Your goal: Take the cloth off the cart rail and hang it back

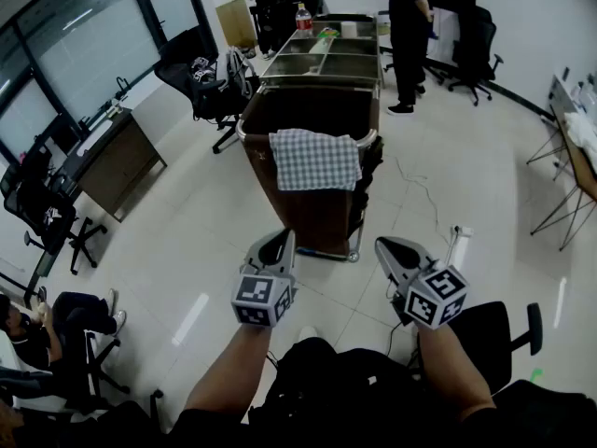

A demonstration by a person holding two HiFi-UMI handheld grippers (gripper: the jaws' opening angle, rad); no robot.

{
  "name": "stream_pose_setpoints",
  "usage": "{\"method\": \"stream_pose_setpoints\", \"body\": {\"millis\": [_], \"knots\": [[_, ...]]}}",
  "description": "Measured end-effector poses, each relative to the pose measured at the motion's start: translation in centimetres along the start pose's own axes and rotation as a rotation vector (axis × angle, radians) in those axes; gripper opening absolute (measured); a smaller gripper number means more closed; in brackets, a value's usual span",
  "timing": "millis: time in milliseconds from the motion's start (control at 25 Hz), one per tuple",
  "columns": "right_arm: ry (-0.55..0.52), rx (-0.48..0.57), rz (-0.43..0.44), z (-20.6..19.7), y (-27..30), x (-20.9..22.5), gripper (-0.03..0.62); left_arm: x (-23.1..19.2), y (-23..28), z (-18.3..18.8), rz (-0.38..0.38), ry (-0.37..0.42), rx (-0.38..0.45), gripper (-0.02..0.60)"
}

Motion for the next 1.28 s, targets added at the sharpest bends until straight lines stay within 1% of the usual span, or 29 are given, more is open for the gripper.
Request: {"method": "stream_pose_setpoints", "body": {"millis": [80,120,160,200,240,320,400,440,600,880,1000,1160,1280], "knots": [[-0.001,-0.004,-0.009,0.1,0.6,0.4,0.020,-1.5,1.5,-0.7,0.016,-0.008,-0.005,0.000],[-0.002,-0.006,-0.015,0.2,0.9,0.6,0.020,-2.3,2.3,-0.9,0.021,-0.011,-0.009,0.013],[-0.003,-0.007,-0.021,0.4,1.2,0.8,0.020,-3.1,3.1,-1.0,0.022,-0.012,-0.015,0.106],[-0.003,-0.007,-0.028,0.6,1.6,1.0,0.020,-4.0,3.9,-1.0,0.020,-0.012,-0.025,0.181],[-0.002,-0.007,-0.036,0.8,2.1,1.2,0.020,-4.9,4.9,-0.9,0.016,-0.012,-0.039,0.210],[-0.001,-0.008,-0.050,1.2,3.2,1.6,0.020,-6.8,6.9,-0.9,0.003,-0.022,-0.078,0.296],[-0.003,-0.012,-0.058,1.7,4.7,1.8,0.020,-8.8,9.1,-0.8,-0.017,-0.034,-0.113,0.341],[-0.006,-0.014,-0.059,2.0,5.5,1.8,0.020,-9.7,10.2,-0.7,-0.029,-0.038,-0.126,0.351],[-0.020,-0.017,-0.070,2.8,8.6,2.2,0.020,-12.8,14.6,-0.3,-0.083,-0.068,-0.153,0.351],[-0.014,-0.023,-0.132,3.1,12.1,3.4,0.020,-16.4,20.7,-2.0,-0.179,-0.115,-0.200,0.351],[-0.010,-0.027,-0.165,2.9,12.8,4.1,0.020,-16.8,22.4,-2.2,-0.244,-0.125,-0.202,0.351],[-0.001,-0.034,-0.195,2.7,13.6,4.9,0.020,-16.0,24.2,-1.9,-0.327,-0.112,-0.195,0.351],[-0.007,-0.035,-0.200,2.6,13.9,4.9,0.020,-15.2,25.1,-1.6,-0.365,-0.111,-0.183,0.351]]}}
Point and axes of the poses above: the fingertips, and each gripper's own axes: y forward along the fingers, x to its right, z out of its top, the point moved 10 cm from there along -y, backward along the fingers, and after that the axes turned 5 degrees about z, right-handed, at the moved point
